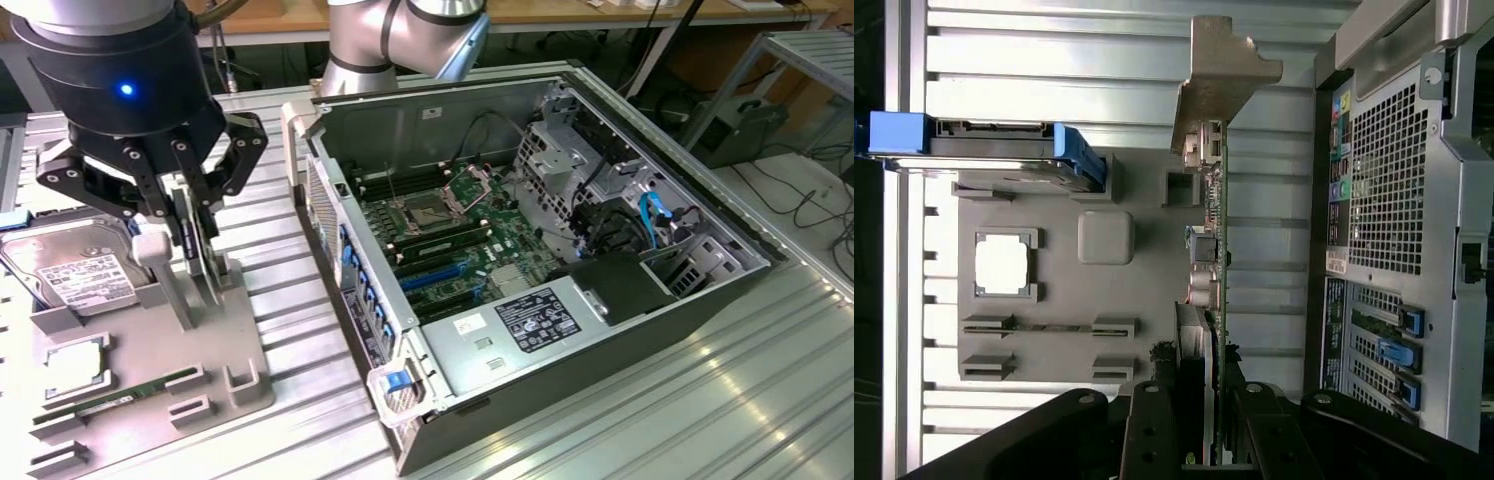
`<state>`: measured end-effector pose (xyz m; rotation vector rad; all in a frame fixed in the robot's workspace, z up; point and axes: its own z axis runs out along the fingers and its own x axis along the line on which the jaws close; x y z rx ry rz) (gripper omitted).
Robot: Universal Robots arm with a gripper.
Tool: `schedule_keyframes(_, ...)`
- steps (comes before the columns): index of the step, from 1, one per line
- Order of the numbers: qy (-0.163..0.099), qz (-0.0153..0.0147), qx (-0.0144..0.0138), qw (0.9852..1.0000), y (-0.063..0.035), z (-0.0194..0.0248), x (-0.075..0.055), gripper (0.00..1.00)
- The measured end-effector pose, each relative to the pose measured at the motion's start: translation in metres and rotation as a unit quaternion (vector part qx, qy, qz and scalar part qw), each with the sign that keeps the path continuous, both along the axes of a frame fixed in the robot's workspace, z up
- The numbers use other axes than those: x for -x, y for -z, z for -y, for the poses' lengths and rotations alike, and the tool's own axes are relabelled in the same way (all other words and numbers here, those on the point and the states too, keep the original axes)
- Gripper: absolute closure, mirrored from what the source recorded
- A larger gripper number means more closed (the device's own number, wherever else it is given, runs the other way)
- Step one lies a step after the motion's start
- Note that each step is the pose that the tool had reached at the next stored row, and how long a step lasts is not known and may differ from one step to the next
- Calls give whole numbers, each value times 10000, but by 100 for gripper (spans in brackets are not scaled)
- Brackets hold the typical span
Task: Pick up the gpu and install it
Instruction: 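Pick up the gpu and move the gpu toward the slot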
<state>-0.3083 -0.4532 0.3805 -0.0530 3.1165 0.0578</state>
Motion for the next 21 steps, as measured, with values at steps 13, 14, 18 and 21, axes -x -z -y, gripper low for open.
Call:
schedule_keyframes(13,0,0,0,10000,-150,0,0,73)
schedule_keyframes(14,0,0,0,10000,-163,0,0,73)
schedule_keyframes(18,0,0,0,10000,-217,0,0,73)
schedule_keyframes(21,0,1,0,10000,-261,0,0,73)
